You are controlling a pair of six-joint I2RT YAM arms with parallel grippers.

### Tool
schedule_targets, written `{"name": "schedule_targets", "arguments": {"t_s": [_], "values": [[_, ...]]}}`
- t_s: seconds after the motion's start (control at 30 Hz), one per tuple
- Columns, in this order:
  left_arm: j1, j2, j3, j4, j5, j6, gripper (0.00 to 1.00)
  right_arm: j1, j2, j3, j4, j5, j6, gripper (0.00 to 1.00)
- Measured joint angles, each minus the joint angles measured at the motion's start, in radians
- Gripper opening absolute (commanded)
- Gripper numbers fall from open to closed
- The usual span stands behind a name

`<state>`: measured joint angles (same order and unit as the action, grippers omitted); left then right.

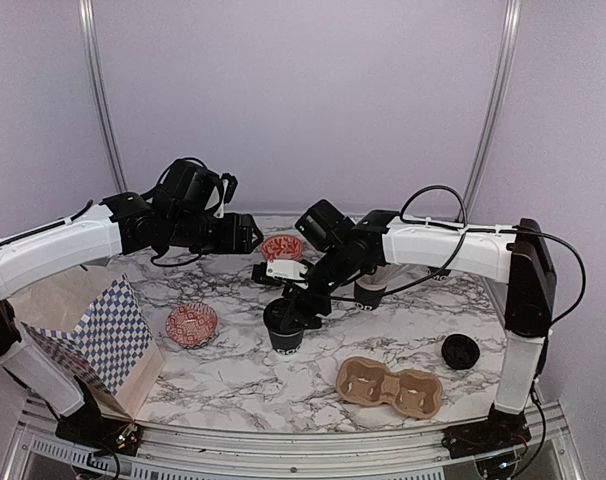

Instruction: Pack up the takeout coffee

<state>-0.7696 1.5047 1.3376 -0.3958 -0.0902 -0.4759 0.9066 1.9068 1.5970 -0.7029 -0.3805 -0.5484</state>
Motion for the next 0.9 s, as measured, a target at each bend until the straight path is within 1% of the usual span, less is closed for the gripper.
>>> {"name": "schedule_targets", "arguments": {"t_s": [0.03,0.1,0.23,0.33,0.4,0.57,0.67,0.9], "values": [[0.003,0.0,0.0,0.0,-0.005,0.002,0.79,0.0,0.014,0.005,-0.012,-0.005,0.002,0.97],[0.005,0.0,-0.001,0.0,-0.014,0.003,0.79,0.0,0.035,0.013,-0.024,-0.014,0.006,0.98],[0.008,0.0,-0.014,0.0,-0.022,0.005,0.79,0.0,0.042,0.029,-0.036,-0.023,0.007,0.93],[0.01,0.0,-0.022,0.0,-0.024,0.005,0.79,0.0,0.044,0.03,-0.04,-0.029,0.01,0.83],[0.011,0.0,-0.025,0.0,-0.024,0.005,0.79,0.0,0.044,0.031,-0.041,-0.035,0.015,0.79],[0.011,0.0,-0.028,0.0,-0.024,0.008,0.79,0.0,0.046,0.04,-0.056,-0.038,0.023,0.75],[0.012,0.0,-0.028,0.0,-0.024,0.01,0.79,0.0,0.046,0.04,-0.058,-0.036,0.026,0.69],[0.019,0.0,-0.032,0.0,-0.024,0.015,0.79,0.0,0.045,0.068,-0.08,-0.038,0.03,0.68]]}}
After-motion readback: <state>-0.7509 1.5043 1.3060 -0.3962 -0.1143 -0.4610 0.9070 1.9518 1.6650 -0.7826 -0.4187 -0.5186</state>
